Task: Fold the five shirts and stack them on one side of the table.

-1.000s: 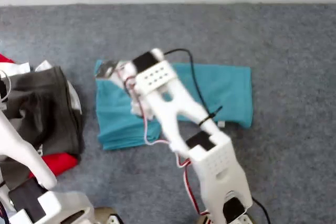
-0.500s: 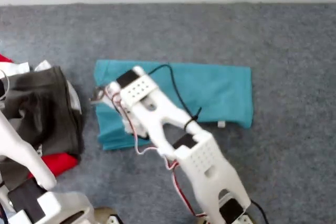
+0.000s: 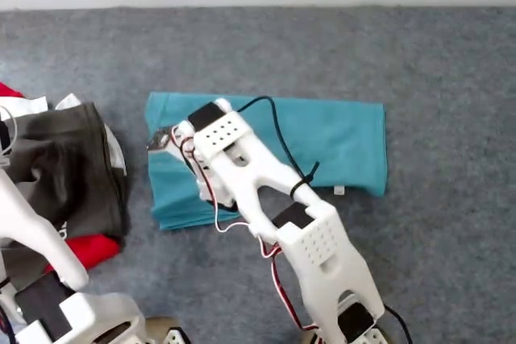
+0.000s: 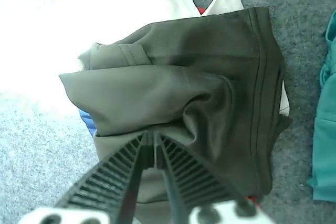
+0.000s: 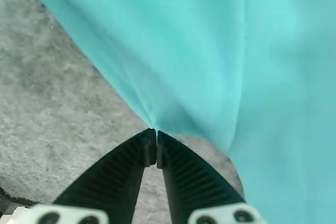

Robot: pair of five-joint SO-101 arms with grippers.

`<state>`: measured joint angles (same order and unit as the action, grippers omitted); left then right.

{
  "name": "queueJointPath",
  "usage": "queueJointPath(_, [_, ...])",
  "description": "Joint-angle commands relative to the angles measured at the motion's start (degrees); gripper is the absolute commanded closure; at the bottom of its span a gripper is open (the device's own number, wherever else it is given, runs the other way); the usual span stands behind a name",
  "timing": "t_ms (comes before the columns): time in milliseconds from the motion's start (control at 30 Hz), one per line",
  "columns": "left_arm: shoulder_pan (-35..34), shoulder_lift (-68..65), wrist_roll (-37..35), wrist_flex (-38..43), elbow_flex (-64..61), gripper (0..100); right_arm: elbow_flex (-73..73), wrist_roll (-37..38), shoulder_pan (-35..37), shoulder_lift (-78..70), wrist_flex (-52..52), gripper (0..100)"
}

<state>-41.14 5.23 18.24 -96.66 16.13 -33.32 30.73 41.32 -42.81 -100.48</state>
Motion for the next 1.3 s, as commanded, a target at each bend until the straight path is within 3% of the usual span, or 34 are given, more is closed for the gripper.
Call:
queueJointPath(0, [0.09,2.46,-0.44,0.62,0.31,98,-0.09,0.44,-0.57,4.7,1.63,99.0])
queueJointPath(233, [0.09,2.46,-0.44,0.44,0.31,98,0.09,-1.85,-0.13,1.36,7.08,99.0])
queueJointPath(433, [0.0,2.73,-0.44,0.35,0.31,98,0.09,-2.29,-0.4,-3.56,-2.51,99.0])
queueJointPath(667, [0.09,2.64,-0.44,0.35,0.31,98,0.0,-2.29,-1.71,4.44,-2.24,99.0])
queueJointPath(1067, [0.0,2.81,-0.44,0.26,0.31,98,0.26,-2.64,4.18,1.89,16.13,99.0])
queueJointPath(1267, [-0.18,2.81,-0.44,-0.44,0.31,98,-0.79,-2.37,4.53,-3.74,6.02,99.0])
